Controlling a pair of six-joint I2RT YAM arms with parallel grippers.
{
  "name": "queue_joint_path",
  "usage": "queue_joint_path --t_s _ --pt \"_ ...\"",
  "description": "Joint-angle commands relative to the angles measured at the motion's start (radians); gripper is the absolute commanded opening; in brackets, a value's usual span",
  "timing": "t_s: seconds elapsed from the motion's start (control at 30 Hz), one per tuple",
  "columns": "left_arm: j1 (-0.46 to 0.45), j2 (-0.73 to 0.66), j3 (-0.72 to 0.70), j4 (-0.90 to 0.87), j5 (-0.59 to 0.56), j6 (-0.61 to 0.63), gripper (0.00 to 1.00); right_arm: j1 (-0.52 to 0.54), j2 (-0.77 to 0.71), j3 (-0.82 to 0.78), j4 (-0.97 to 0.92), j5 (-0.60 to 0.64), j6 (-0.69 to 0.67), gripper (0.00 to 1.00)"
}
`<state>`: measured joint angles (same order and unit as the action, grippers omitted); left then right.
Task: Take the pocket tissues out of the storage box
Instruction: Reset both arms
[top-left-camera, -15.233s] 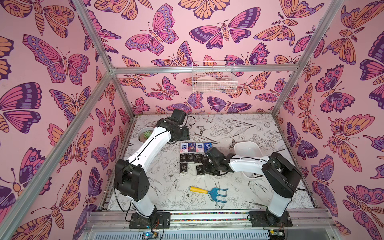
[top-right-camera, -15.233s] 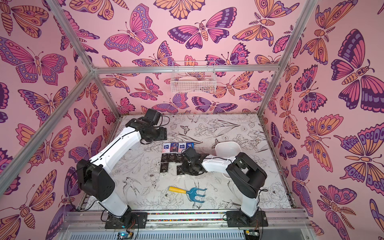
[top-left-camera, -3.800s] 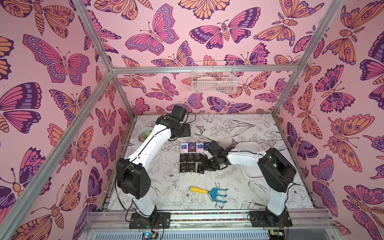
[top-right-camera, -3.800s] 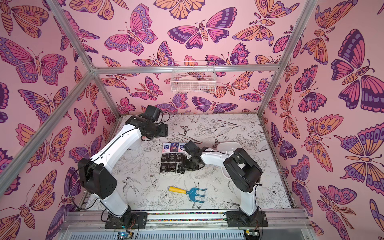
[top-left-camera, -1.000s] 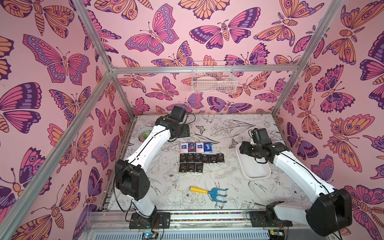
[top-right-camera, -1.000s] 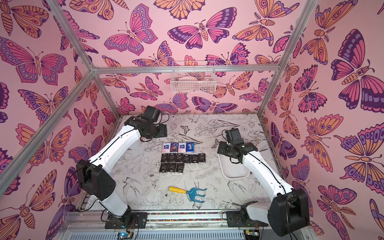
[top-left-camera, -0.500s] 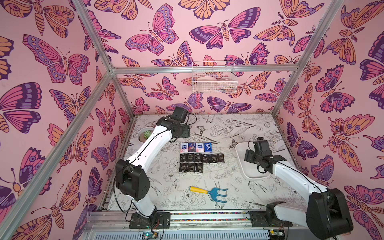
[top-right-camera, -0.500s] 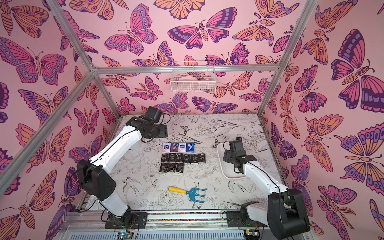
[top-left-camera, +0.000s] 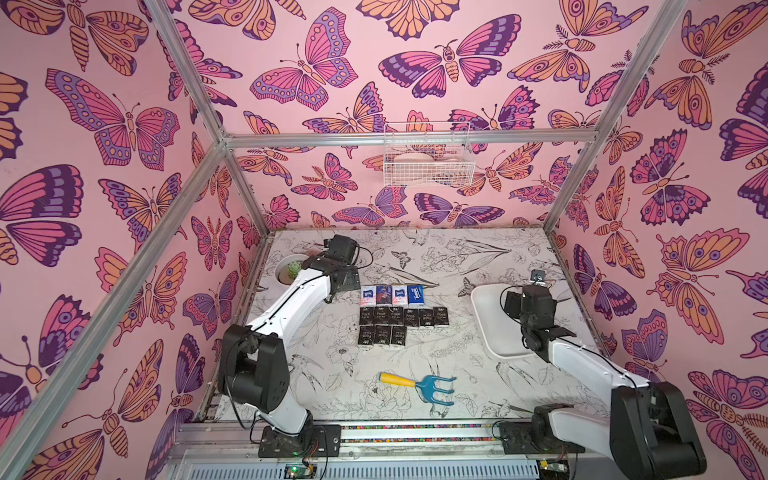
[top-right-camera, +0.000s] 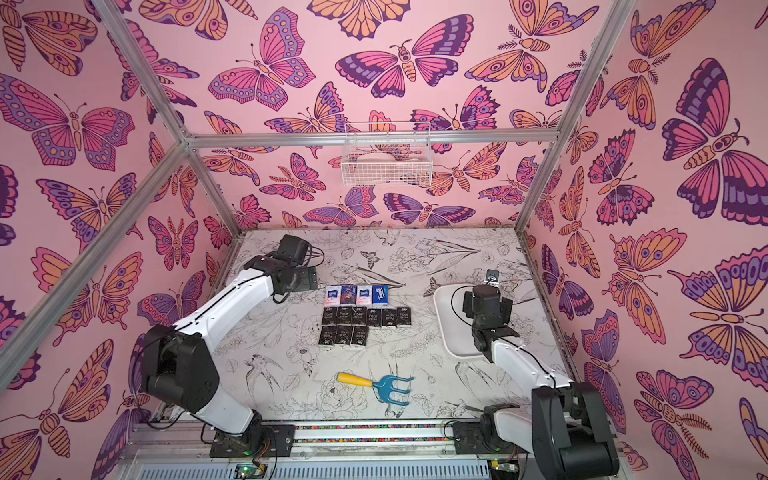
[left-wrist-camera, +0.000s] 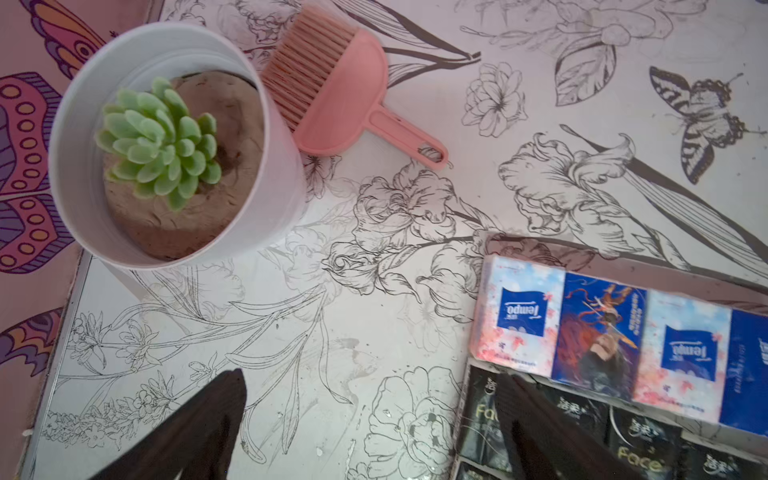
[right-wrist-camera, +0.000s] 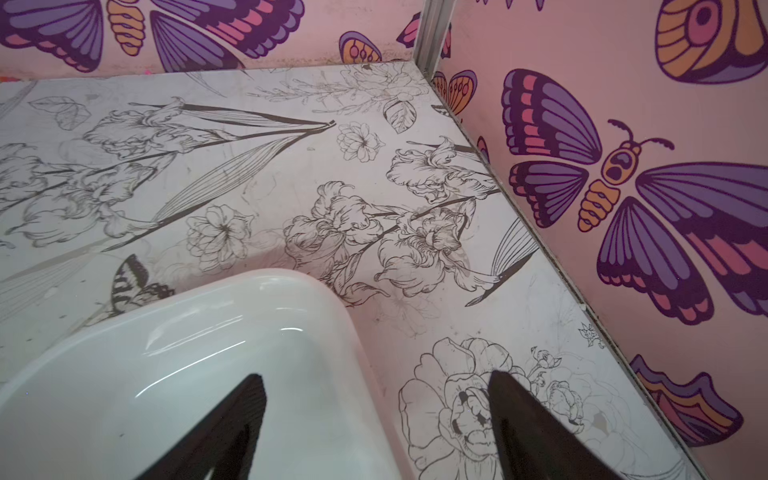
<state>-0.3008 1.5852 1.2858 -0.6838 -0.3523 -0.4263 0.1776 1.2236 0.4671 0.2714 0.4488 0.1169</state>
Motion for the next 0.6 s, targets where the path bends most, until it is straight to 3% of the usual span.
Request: queue_joint_path --t_s 0.0,0.23,0.33,0.57 --pt "0.052 -0.063 -0.076 0.135 -0.014 0.041 1.00 -0.015 0.044 -0.046 0.212 -0.005 -0.055 0.87" --pt "0.190 -0.145 -0.267 0.392 0.020 0.203 1.00 -0.060 0.120 -0.081 0.424 -0.066 -0.085 0.88" --pt "0.204 -0.175 -0.341 0.480 0.029 0.269 1.00 -0.111 0.150 -0.106 0.499 -0.128 -0.043 0.88" --pt "0.224 -0.259 -0.573 0.764 0.074 0.359 1.00 -0.119 0.289 -0.116 0.653 -0.137 -0.035 0.87"
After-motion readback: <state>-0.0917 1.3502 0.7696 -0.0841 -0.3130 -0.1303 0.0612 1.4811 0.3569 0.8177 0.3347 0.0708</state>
